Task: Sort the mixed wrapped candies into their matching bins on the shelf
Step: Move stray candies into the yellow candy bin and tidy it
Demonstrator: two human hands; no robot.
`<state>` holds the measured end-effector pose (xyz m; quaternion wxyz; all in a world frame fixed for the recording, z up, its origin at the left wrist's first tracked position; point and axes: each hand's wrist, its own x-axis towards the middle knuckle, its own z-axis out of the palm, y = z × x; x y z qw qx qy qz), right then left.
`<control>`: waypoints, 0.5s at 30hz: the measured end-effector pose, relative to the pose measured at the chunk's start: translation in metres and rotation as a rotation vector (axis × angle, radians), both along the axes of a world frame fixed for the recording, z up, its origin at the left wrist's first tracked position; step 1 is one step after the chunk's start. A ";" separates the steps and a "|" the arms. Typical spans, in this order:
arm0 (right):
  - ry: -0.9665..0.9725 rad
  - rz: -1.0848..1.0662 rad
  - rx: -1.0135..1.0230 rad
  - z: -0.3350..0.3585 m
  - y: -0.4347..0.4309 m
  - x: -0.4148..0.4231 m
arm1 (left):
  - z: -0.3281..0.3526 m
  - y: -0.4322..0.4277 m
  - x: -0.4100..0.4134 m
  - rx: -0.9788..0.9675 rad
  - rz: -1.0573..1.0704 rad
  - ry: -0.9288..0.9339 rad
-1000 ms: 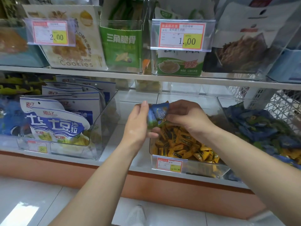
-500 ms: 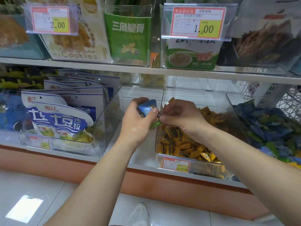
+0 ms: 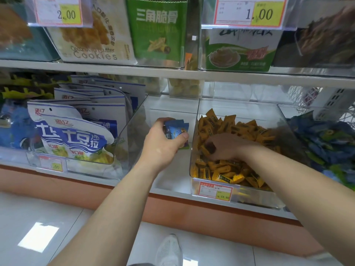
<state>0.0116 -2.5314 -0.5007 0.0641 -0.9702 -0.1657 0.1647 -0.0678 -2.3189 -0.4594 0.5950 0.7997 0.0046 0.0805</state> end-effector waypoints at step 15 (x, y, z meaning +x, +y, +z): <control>0.127 0.081 -0.048 0.010 0.002 0.003 | 0.000 0.005 -0.007 0.006 -0.052 0.070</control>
